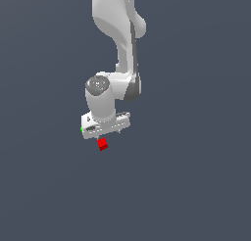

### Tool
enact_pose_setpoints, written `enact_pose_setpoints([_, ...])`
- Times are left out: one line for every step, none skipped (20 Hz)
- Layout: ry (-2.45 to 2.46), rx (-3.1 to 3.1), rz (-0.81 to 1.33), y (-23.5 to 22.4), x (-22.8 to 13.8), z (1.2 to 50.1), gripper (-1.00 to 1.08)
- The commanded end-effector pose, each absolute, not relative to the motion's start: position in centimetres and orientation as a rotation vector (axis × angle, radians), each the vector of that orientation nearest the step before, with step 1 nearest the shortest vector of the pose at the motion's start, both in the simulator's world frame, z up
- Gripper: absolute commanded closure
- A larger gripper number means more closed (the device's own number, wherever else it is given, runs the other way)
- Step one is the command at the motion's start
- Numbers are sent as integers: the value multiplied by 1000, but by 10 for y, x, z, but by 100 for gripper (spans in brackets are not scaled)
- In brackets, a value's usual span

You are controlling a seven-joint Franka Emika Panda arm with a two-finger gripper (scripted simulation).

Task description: Stack the red cube on top of the green cube.

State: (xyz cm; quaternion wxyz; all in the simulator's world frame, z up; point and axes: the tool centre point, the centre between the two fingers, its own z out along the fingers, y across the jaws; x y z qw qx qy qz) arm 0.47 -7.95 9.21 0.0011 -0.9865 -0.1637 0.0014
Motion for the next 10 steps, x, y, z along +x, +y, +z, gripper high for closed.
enact_pose_setpoints([-567, -3088, 2, -91, 8, 85, -92])
enact_pose_setpoints([-584, -3085, 2, -95, 9, 83, -92])
enact_pose_setpoints([-600, -3083, 2, -98, 11, 80, -92])
enact_pose_setpoints([-615, -3080, 1, -102, 12, 78, -92])
enact_pose_setpoints([-628, -3077, 1, -105, 13, 77, -92])
enact_pose_setpoints([-640, -3075, 1, -107, 14, 75, -92])
enact_pose_setpoints([-650, -3073, 1, -109, 15, 73, -92])
enact_pose_setpoints([-659, -3071, 0, -111, 16, 72, -92])
enact_pose_setpoints([-667, -3070, 0, -113, 17, 71, -92])
enact_pose_setpoints([-673, -3069, 0, -114, 18, 70, -92])
